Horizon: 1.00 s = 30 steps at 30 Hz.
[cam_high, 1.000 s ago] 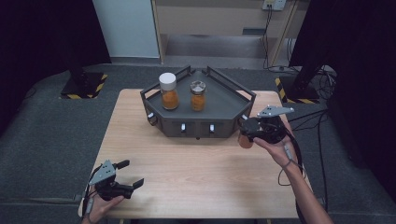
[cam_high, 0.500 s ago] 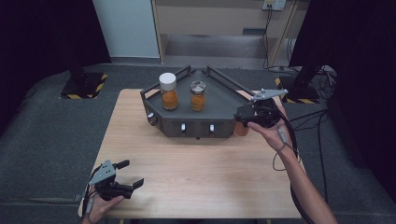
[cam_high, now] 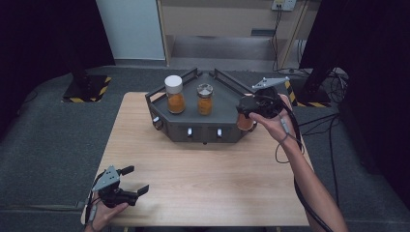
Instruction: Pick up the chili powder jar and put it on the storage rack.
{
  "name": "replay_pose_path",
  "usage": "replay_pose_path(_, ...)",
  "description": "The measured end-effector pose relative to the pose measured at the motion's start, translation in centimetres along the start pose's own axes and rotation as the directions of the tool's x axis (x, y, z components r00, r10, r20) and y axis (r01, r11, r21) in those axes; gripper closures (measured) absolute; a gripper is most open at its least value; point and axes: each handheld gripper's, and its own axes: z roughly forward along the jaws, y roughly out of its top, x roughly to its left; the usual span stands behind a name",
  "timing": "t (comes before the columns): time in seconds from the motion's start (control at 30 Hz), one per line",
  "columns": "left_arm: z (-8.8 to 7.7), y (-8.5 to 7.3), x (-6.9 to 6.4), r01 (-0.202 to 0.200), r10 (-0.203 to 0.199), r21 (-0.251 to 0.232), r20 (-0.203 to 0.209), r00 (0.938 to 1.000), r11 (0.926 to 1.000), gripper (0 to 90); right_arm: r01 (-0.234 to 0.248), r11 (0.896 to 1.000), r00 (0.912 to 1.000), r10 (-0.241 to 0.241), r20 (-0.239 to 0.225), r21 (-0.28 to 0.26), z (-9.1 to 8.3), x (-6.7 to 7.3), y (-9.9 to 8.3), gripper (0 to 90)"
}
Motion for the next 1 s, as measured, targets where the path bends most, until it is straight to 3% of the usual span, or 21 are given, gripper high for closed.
replay_pose_path(0.53, 0.0, 0.0, 0.0, 0.004, -0.004, -0.002, 0.002, 1.0000, 1.0000, 1.6, -0.005, 1.000, 0.9999, 0.005, 0.016, 0.021, 2.6, -0.7, 3.0, 34.8)
replay_pose_path(1.0, 0.0, -0.1, 0.1, 0.008, -0.008, -0.001, 0.002, 1.0000, 1.0000, 1.7, -0.061, 0.998, 0.9967, 0.059, 0.055, 0.030, 5.3, -2.0, 4.0, 34.8)
